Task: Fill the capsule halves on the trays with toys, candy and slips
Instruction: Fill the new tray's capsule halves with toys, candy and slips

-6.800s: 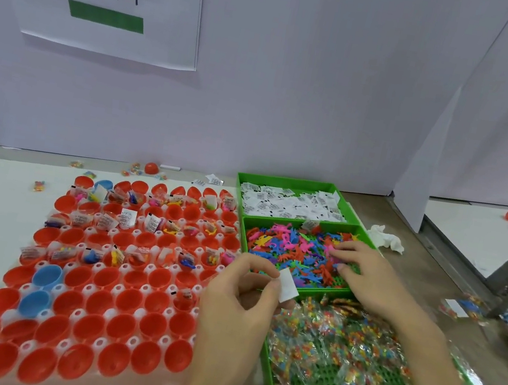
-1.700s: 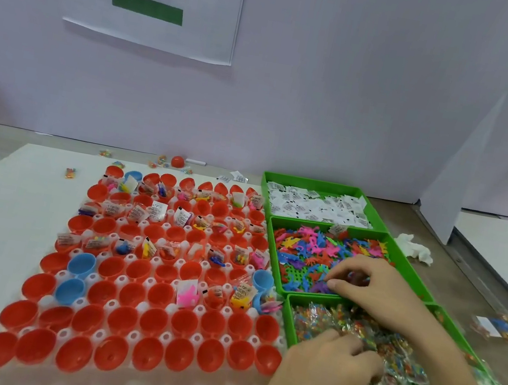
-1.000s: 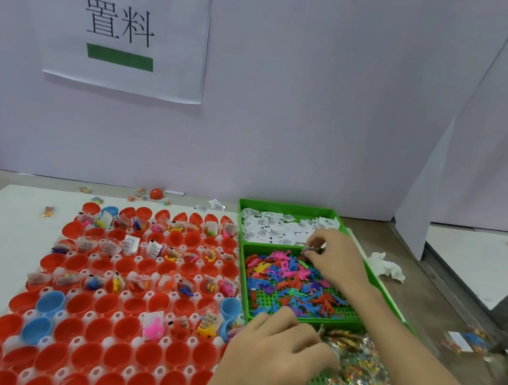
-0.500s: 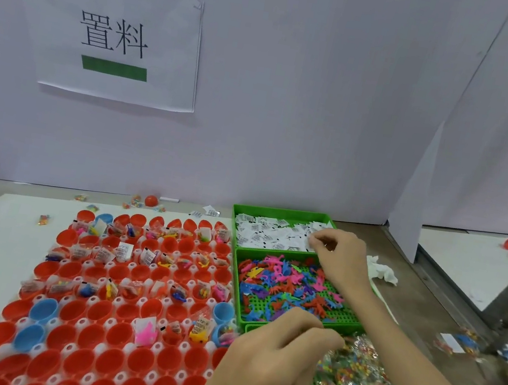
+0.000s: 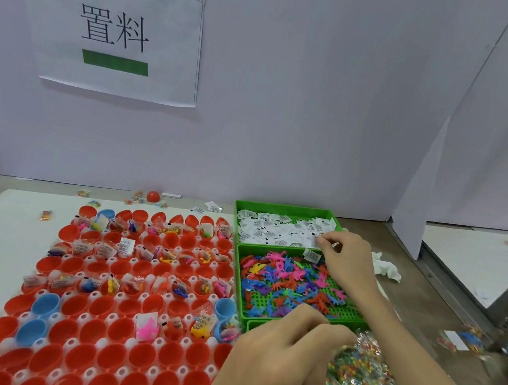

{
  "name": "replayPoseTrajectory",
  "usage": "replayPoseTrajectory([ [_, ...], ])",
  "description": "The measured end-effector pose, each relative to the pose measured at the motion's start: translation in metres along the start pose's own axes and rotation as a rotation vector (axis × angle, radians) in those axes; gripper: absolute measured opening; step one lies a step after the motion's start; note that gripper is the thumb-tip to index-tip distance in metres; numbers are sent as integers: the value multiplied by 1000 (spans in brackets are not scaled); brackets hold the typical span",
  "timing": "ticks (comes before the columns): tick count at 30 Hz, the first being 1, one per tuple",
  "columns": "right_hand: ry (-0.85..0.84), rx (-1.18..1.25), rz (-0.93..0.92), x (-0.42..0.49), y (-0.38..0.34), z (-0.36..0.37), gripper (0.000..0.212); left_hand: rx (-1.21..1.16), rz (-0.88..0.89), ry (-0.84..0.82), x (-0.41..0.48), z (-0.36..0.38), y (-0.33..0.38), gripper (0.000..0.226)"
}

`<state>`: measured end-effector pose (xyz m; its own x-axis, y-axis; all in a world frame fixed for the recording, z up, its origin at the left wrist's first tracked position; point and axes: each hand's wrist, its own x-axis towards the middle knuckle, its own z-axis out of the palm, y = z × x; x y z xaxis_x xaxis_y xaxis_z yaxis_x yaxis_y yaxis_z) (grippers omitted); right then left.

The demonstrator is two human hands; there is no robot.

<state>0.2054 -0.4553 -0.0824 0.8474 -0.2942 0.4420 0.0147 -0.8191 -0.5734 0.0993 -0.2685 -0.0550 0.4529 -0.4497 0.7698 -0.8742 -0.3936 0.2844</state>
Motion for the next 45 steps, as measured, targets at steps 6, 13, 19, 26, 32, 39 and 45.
replayPoseTrajectory([
  [6,2,175,-55,-15,-25,-16,10,-264,-146,104,-40,-42,10,28],
  [13,-526,914,-37,-69,-76,-46,13,-561,-663,358,-69,-58,-3,27],
  [19,-800,854,-138,-105,-105,-39,8,-641,-779,426,-73,-64,-6,33],
  [26,-718,770,-158,-115,-113,-31,8,-733,-869,481,-82,-66,-5,21],
  [32,-832,840,-95,-116,-116,-37,7,-846,-893,471,-87,-63,-8,25],
  [39,-785,715,-150,-116,-113,-35,9,-884,-904,464,-91,-66,-10,25],
  [45,-979,798,-208,-115,-109,-40,11,-876,-954,478,-93,-68,-13,35],
])
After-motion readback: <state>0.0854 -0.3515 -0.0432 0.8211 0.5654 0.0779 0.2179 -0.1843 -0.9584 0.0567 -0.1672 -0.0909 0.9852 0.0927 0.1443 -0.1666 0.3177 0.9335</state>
